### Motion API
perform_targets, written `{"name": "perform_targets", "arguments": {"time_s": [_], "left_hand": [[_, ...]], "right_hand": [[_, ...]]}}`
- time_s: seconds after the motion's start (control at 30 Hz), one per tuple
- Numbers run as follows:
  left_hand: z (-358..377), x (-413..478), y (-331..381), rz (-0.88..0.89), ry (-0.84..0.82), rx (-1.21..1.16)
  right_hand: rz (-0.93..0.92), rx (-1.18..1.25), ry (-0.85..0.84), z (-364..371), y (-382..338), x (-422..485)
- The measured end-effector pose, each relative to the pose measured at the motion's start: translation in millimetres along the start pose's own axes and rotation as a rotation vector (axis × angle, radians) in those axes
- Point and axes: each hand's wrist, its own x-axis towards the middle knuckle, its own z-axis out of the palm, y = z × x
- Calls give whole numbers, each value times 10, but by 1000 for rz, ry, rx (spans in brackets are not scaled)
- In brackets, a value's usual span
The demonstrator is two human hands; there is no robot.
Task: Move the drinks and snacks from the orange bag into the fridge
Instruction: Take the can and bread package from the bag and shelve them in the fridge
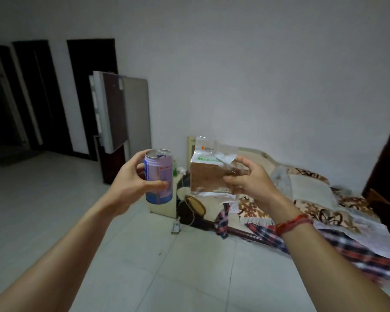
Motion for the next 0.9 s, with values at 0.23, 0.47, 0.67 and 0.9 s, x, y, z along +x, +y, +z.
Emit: {"name": "perform_targets", "arguments": {"time_s": [0.23, 0.47, 0.67, 0.9], "left_hand": [[-793, -427, 97, -4, 204, 81], [-1429, -840, 164, -18, 339, 136], [-1826, -1133, 176, -24, 436, 174], [-2178, -1258, 123, -24, 485, 202]], "right_hand": [[-53, 30, -222, 872, -44, 342], [-103, 48, -349, 1657, -180, 431], [-120, 85, -440, 2175, -234, 421], [-143, 101, -478, 2616, -266, 414]]}}
